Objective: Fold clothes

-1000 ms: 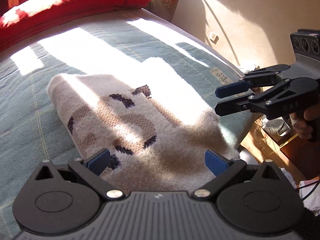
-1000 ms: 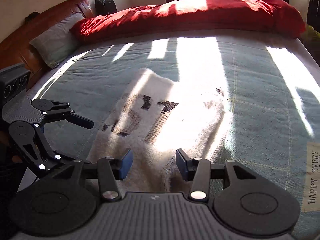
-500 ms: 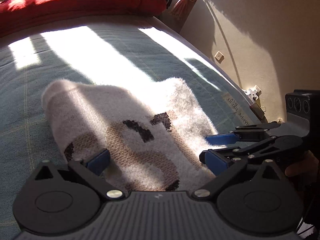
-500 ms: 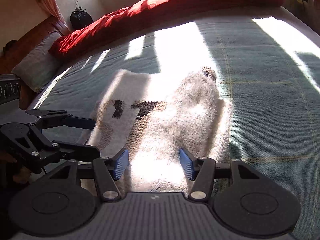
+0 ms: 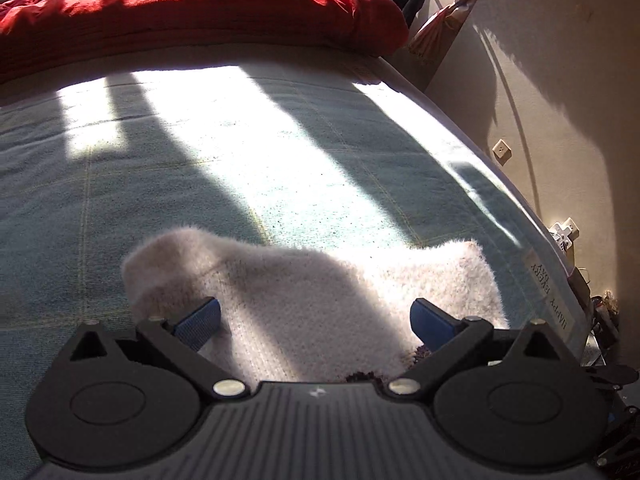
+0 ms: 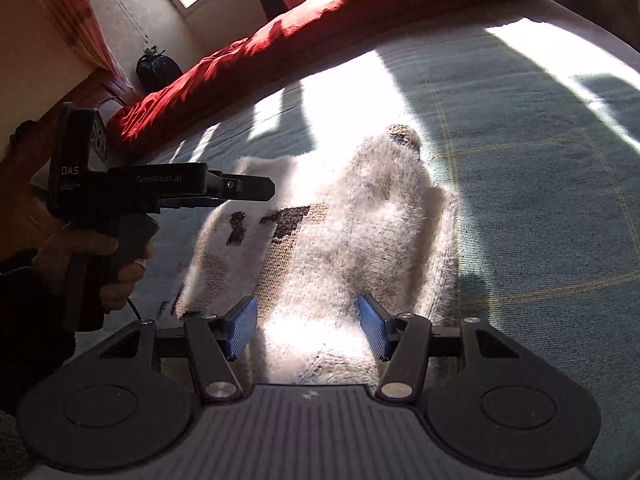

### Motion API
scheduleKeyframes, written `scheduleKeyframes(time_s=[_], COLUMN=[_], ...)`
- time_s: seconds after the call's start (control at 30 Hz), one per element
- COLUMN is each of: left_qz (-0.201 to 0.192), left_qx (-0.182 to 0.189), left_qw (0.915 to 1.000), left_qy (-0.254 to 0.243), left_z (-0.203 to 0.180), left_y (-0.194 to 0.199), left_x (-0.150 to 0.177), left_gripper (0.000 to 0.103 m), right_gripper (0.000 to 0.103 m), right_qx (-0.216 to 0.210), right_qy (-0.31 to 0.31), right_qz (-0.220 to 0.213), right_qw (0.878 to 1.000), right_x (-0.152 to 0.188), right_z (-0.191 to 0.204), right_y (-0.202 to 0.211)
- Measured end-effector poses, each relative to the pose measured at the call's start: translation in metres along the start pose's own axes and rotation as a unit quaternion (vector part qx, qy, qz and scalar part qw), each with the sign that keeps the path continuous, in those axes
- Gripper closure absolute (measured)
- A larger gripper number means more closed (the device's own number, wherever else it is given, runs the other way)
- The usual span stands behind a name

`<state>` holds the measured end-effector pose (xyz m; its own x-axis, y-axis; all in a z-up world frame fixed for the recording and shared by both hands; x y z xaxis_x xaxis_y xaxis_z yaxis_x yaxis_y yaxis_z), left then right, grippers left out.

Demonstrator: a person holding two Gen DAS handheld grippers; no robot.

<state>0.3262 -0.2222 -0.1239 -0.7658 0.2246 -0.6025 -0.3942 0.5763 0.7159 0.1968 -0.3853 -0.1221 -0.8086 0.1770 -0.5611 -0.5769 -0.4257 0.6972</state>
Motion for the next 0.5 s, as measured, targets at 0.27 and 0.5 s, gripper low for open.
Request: scheduleKeyframes(time_s=[0.27, 0.5], left_qz=[0.012, 0.024], left_qx=[-0.014, -0.013], left_qw=[0.9993, 0.9994], left_qy=[0.033, 0.023], left_z=[0.024, -0.005], left_y=[-0.019, 0.019], left_x=[-0.004, 0.019], left_gripper=[0.006, 0.006], right_gripper=[0.042, 0.032], right_qx=[-0.004, 0.003], right_qy=[-0.011, 0.003], right_qz=[-0.002, -0.006], right_qw=[1.0, 1.0], right_x=[0.0, 0.001], right_z=[-0.001, 0.005], right_y=[0.0, -0.002])
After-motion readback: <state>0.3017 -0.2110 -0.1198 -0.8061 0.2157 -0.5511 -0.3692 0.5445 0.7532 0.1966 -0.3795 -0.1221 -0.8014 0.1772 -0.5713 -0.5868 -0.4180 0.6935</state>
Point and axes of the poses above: each gripper's, at about its wrist camera, not at the fingertips, and y roughly against the way its jaws point, z to its left, x to its underside, the point moved 10 cm from there along -y, roughly the way its jaws point, and after that the axes turned 4 degrees about x, right-handed, at the moved point
